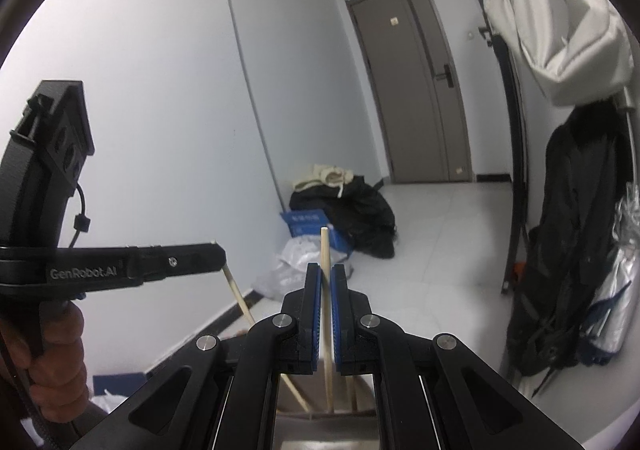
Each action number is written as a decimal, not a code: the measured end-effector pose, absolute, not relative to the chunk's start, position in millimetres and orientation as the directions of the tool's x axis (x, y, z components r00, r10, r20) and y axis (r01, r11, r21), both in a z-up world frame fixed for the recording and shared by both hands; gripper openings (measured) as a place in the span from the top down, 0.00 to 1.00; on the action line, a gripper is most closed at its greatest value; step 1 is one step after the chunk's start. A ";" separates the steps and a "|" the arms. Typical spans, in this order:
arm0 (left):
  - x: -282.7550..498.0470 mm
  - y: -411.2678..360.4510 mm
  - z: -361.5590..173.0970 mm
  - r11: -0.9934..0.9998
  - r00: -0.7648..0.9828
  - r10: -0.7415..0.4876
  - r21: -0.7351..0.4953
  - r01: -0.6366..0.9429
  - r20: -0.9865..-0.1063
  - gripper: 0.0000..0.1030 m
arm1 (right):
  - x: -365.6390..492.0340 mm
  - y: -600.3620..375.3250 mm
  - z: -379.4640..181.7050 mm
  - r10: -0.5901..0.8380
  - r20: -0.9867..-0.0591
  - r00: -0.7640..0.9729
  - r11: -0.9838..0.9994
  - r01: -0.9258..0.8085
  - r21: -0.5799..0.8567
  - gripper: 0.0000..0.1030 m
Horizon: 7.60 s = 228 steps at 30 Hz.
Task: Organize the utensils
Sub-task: 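Open both tools to drop the chopsticks into the white holder, then lower both open tools from the holder down to the chopstick pile, then close the right tool on one chopstick from the pile, then grasp a chopstick with the left tool while the right tool holds its chopstick, then lift both held chopsticks and carry them above the white holder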
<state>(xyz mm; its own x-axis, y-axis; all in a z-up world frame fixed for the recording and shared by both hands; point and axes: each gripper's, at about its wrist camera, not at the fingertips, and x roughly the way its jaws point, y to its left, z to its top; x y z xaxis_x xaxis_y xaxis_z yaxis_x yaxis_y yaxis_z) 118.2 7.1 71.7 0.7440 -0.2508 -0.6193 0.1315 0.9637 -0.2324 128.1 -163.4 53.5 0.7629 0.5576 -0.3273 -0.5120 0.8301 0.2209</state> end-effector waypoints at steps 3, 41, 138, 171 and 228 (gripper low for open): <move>119.6 8.8 65.9 0.959 0.734 -0.262 -0.251 0.127 -0.627 1.00 | 128.3 -161.3 43.4 0.566 -0.367 0.738 0.824 -0.519 0.228 0.96; 11.1 16.7 55.3 0.975 0.849 -0.128 -0.220 0.014 -0.513 0.15 | 5.3 -209.4 57.9 0.466 -0.313 0.828 0.882 -0.407 0.237 0.19; 18.2 3.1 -134.2 0.991 0.385 -0.135 -0.125 0.049 -0.913 0.15 | 34.8 -258.8 -73.4 0.514 -0.619 0.594 0.840 -0.202 0.504 0.96; 48.8 -19.4 -130.9 0.999 0.336 -0.033 -0.030 0.015 -0.941 0.89 | 23.9 -260.8 -53.3 0.546 -0.485 0.684 0.803 -0.263 0.534 0.96; 74.1 -4.2 -137.9 0.999 0.363 0.011 -0.007 -0.049 -0.932 0.72 | 16.3 -257.4 -54.4 0.535 -0.502 0.679 0.822 -0.283 0.494 0.96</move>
<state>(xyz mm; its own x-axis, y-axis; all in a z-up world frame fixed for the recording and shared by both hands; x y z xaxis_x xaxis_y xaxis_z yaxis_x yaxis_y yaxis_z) 74.1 -4.2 -137.9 0.3633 0.0115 -0.9316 -0.0487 0.9988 -0.0067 16.3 -257.4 -54.4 0.6793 0.5352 -0.5021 -0.2831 0.8223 0.4936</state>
